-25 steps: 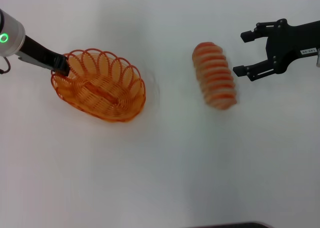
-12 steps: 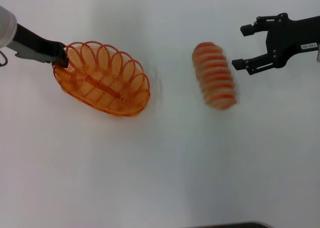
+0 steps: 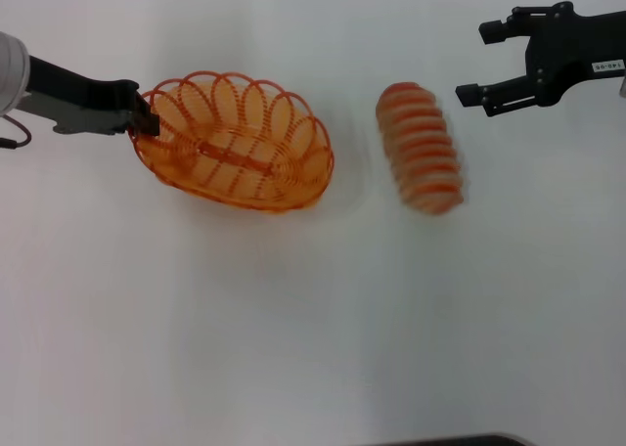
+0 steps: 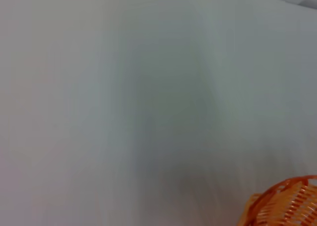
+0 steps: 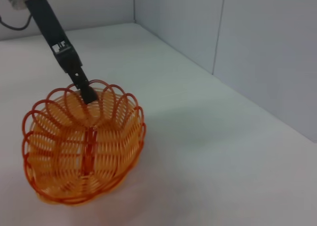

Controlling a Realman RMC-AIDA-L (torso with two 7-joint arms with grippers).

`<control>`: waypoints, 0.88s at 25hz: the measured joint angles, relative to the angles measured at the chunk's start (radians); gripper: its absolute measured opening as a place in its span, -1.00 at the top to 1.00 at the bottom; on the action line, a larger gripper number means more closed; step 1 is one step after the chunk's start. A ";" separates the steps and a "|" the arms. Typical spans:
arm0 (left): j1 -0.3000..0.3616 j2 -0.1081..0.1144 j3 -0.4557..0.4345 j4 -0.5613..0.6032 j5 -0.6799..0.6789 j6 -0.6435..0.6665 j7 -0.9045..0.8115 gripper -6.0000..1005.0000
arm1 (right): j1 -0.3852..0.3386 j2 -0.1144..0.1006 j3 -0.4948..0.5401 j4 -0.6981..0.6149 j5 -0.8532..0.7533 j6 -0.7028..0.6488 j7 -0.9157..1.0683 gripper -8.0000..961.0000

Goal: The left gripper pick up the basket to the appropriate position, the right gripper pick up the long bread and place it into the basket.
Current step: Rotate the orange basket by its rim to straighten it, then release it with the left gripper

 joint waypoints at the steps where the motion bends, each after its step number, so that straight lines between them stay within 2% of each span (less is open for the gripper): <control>1: 0.000 0.000 0.000 0.000 0.000 0.000 0.000 0.80 | 0.000 0.000 0.000 0.000 0.000 0.003 0.000 -0.93; 7: 0.034 -0.011 -0.007 0.018 -0.067 0.004 -0.030 0.80 | 0.000 0.001 0.020 0.000 0.015 0.007 0.001 -0.93; 14: 0.078 -0.049 -0.029 0.038 -0.080 -0.028 -0.042 0.80 | -0.003 -0.001 0.068 0.000 0.040 0.013 0.001 -0.93; 22: 0.148 -0.054 0.015 0.027 -0.193 -0.104 -0.043 0.80 | -0.009 0.008 0.074 0.000 0.046 0.054 0.002 -0.92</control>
